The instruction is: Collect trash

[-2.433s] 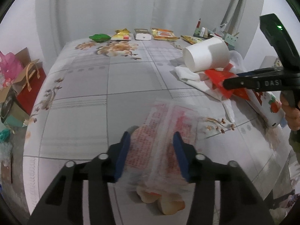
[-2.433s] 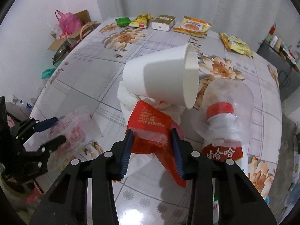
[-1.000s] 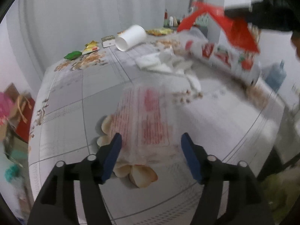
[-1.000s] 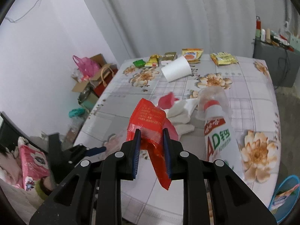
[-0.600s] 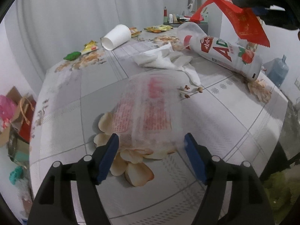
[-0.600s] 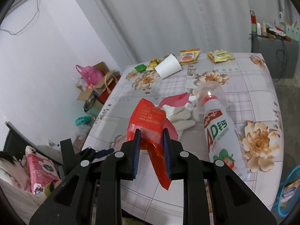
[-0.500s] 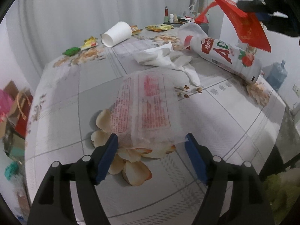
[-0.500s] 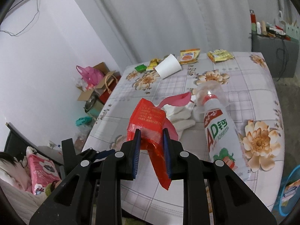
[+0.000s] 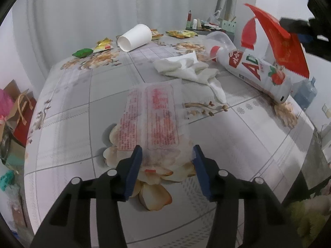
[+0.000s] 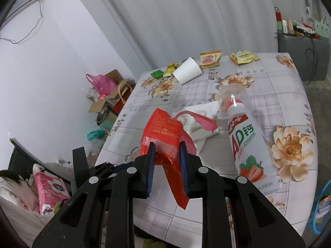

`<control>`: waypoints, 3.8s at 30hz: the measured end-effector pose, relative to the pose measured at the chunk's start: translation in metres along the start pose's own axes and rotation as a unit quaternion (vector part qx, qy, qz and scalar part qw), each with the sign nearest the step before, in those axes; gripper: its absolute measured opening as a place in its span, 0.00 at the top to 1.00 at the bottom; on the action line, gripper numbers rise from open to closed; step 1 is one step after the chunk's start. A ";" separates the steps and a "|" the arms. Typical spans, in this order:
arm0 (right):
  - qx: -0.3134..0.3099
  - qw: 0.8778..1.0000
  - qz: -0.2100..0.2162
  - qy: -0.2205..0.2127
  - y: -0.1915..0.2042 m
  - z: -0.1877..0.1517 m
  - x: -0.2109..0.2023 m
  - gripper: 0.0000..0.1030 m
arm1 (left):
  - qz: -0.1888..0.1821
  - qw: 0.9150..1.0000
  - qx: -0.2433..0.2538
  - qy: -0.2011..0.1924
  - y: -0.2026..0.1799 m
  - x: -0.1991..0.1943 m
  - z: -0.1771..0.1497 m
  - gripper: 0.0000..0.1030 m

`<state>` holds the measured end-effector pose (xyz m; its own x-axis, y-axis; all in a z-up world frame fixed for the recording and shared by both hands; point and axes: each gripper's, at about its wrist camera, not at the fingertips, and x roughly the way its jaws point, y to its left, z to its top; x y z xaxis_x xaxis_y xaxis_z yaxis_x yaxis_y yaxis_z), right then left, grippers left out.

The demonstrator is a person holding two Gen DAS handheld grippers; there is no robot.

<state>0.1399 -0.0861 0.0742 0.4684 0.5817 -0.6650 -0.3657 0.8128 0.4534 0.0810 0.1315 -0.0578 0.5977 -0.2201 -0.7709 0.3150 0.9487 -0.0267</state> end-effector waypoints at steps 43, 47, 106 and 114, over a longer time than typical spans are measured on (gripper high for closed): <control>0.273 0.907 -0.144 -0.287 -0.187 -0.139 -0.272 0.80 | -0.314 0.927 0.170 -0.115 -0.281 -0.056 0.145 1.00; 0.334 0.874 -0.184 -0.300 -0.224 -0.178 -0.287 0.80 | -0.350 0.909 0.216 -0.073 -0.362 -0.024 0.144 1.00; 0.307 0.906 -0.197 -0.217 -0.241 -0.123 -0.252 0.19 | -0.380 0.920 0.093 -0.022 -0.338 -0.021 0.132 0.17; 0.232 0.947 -0.138 -0.175 -0.184 -0.076 -0.209 0.18 | -0.265 0.960 0.021 -0.086 -0.190 -0.039 0.113 0.17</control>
<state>0.0480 -0.3600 0.0842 0.7619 0.2530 -0.5962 0.1651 0.8142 0.5566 0.0808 -0.0661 0.0488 0.4572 -0.7069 -0.5397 0.6353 0.6842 -0.3580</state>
